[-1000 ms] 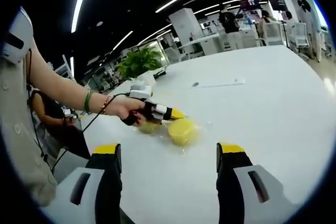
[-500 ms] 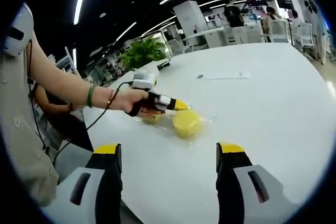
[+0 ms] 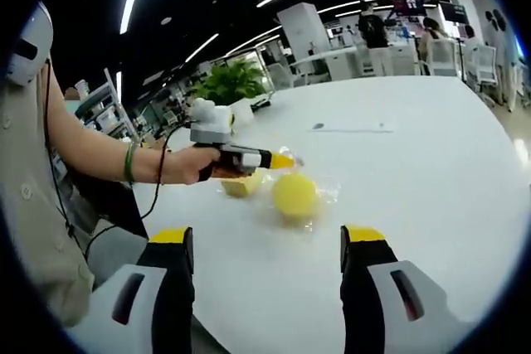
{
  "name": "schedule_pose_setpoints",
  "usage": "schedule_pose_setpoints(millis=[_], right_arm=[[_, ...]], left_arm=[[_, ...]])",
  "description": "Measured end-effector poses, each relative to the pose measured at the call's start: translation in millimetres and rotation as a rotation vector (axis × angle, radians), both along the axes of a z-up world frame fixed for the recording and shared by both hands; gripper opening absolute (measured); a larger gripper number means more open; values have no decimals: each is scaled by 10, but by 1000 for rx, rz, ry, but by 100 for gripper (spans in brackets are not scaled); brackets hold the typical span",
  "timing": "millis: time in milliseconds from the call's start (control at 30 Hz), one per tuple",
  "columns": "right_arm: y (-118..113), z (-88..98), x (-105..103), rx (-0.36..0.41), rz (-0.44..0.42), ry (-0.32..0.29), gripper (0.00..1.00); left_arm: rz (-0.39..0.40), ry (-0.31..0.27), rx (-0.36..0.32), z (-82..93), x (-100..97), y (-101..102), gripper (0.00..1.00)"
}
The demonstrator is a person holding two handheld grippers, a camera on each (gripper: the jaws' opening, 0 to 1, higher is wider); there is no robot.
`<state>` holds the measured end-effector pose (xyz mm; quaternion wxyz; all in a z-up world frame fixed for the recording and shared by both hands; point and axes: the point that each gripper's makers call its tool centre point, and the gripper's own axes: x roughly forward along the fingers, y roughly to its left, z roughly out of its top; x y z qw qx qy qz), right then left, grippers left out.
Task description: Compare the silicone blocks by pressing each to a similar depth, holding the contact briefly, and releasing to observe deformation and rebound differences across the visible hardness samples.
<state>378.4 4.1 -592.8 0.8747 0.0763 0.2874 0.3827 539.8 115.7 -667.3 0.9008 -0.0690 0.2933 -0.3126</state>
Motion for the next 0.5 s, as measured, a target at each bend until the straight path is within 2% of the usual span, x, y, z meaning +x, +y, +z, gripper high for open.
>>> schedule_pose_setpoints(millis=[67, 100, 167, 233, 267, 500], right_arm=[[-1, 22, -25, -12, 1, -5, 66], [1, 42, -44, -12, 2, -10, 66], [5, 63, -67, -14, 3, -11, 66], [16, 101, -93, -20, 3, -22, 66], [26, 124, -108, -17, 2, -25, 66], [113, 210, -207, -31, 14, -46, 65]], left_arm=[[4, 0, -9, 38, -68, 24, 0], [21, 24, -54, 74, -116, 21, 0], [39, 29, -44, 92, -163, 71, 0], [46, 37, -85, 159, -216, 90, 0], [47, 37, -82, 176, -239, 107, 0], [6, -31, -60, 403, -436, 83, 0]])
